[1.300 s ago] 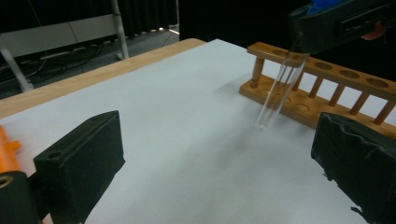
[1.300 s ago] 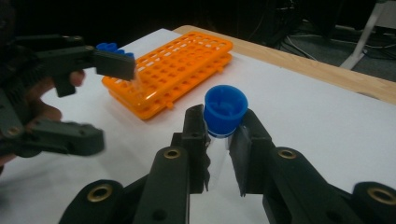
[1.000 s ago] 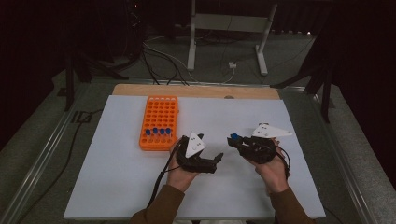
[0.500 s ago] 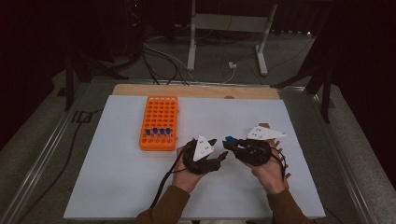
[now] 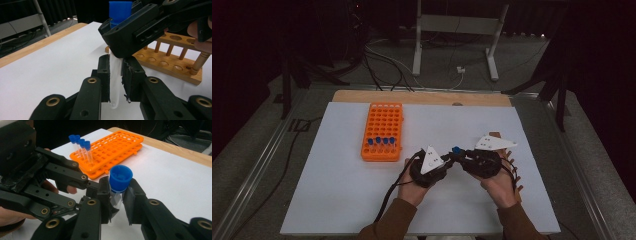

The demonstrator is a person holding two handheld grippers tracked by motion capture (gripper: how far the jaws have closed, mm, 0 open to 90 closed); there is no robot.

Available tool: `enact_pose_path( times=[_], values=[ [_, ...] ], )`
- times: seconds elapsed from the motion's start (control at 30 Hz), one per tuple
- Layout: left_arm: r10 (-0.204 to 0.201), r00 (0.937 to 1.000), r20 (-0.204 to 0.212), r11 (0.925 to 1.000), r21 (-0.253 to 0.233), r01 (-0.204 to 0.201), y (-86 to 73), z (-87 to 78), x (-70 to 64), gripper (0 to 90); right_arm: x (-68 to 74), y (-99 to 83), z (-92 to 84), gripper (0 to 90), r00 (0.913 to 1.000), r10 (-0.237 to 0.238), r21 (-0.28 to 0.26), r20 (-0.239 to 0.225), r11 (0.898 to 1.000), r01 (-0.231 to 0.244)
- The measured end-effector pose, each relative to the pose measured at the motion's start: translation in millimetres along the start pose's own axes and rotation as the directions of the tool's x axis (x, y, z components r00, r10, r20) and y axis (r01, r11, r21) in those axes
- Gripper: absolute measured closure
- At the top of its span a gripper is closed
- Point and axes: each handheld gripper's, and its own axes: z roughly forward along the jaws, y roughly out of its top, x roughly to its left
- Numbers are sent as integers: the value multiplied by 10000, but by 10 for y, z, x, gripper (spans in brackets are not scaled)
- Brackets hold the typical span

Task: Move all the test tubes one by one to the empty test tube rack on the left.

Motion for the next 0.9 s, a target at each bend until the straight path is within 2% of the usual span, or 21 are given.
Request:
enact_pose_path(
  times=[0.13,0.33,0.47,0.7,0.9],
  values=[
    [-170,9997,-203,9997,148,173,-14,-4,55,783,-44,12,-65,577,9999,83,-296,98,9995,-80],
    [-501,9975,-503,9987,33,503,-13,-90,154,783,-129,37,-186,328,9993,266,-746,259,9969,-246],
    [-677,9955,-670,9977,-86,673,-12,-169,220,783,-153,45,-218,140,9972,275,-814,702,9964,-218],
    [-1056,9910,-819,9940,-365,1029,-40,-352,346,782,-234,30,-256,39,9951,423,-893,894,9954,-343],
    [-1363,9841,-1137,9896,-611,1300,-103,-567,480,782,-321,4,-317,10,9920,587,-978,1115,9941,-478]
  ],
)
